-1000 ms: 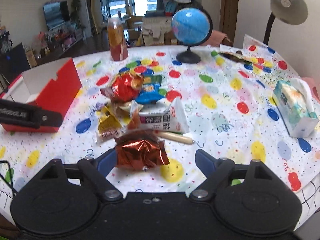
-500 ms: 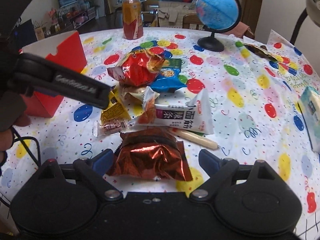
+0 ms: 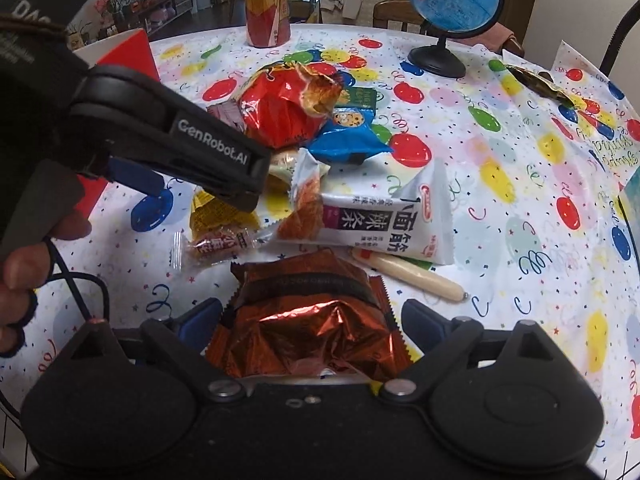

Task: Organize snacks
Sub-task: 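Grasp the copper foil bag with the right tool while the left tool grasps the yellow candy packet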

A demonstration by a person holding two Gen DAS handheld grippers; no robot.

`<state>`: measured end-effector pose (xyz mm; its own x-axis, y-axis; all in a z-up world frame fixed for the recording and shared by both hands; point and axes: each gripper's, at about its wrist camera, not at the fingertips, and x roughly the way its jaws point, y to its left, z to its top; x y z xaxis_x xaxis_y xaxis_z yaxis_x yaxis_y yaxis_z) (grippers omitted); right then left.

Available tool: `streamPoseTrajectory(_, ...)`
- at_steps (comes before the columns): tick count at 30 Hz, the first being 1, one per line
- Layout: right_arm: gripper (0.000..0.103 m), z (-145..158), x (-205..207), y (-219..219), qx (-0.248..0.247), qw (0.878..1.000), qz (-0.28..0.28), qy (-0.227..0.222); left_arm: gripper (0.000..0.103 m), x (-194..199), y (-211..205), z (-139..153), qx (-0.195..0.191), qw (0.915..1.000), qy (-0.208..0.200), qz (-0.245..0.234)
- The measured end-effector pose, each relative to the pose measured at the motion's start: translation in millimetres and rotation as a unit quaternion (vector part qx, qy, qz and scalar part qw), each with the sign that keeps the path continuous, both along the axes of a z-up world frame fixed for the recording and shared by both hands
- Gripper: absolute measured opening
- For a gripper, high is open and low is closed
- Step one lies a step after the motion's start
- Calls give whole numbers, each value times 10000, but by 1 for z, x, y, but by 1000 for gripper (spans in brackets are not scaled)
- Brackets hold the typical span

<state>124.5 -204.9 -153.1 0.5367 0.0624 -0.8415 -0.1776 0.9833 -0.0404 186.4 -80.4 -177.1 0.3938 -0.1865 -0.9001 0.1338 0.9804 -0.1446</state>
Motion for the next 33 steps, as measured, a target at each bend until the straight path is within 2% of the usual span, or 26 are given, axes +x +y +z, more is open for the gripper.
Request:
streamPoseTrajectory(2, 90, 1, -2, 0, 31, 10000, 17, 15, 77, 1, 1, -1, -52, 10000, 29, 35)
streamPoseTrajectory(4, 88, 1, -4, 0, 23, 10000, 12, 18, 69, 1, 0, 0, -87, 10000, 48, 6)
streamPoseTrajectory(5, 86, 2, -6, 0, 31, 10000, 11, -4, 61, 1, 0, -1, -118, 9999, 76, -11)
streamPoseTrajectory(7, 81, 4, -6, -1, 24, 10000, -9, -64, 53, 1, 0, -2, -86, 9999, 139, 41)
streamPoseTrajectory(9, 73, 6, -8, 0, -4, 9999, -9, -118, 38, 1, 0, -3, -74, 9998, 165, 81)
streamPoseTrajectory(11, 68, 7, -9, 0, -11, 9999, -14, -155, 33, -1, 1, -3, -28, 9999, 121, 88)
streamPoseTrajectory(18, 59, 15, -18, -3, 90, 9996, -122, -220, 29, -13, 11, 4, 54, 9999, 31, 127)
streamPoseTrajectory(22, 58, 24, -29, -5, 239, 9993, -115, -262, 29, -26, 21, 14, 76, 9998, -8, 195)
streamPoseTrajectory(33, 58, 70, -51, 3, 493, 9969, 165, -598, 29, -65, 58, 66, 157, 9982, -424, 392)
